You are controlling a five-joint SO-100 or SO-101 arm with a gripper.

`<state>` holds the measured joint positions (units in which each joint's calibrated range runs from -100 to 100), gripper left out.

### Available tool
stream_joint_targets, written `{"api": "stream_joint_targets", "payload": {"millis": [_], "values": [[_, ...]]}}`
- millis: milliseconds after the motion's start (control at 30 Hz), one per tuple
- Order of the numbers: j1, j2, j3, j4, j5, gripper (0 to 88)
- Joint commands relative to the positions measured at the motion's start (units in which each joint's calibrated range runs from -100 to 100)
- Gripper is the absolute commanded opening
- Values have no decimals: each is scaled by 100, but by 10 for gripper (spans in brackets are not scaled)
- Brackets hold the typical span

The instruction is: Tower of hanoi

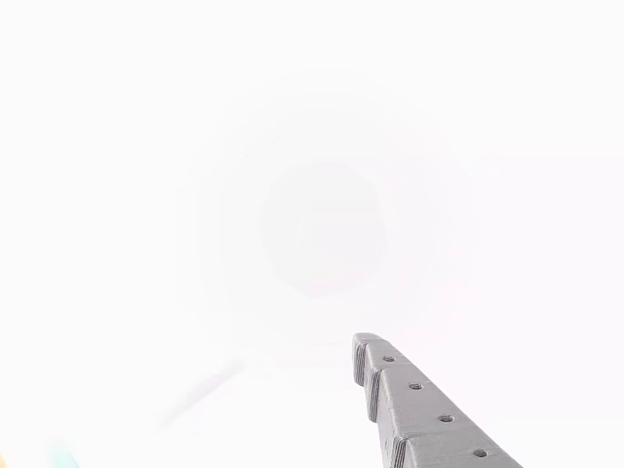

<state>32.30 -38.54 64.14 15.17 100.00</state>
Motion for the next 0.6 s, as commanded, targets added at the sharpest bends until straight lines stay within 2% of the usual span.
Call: {"api": "stream_joint_targets", "payload": {"millis": [0, 567], "values": [[21, 394, 104, -1080, 0, 543], [-382, 1928, 777, -3614, 0, 499]]}}
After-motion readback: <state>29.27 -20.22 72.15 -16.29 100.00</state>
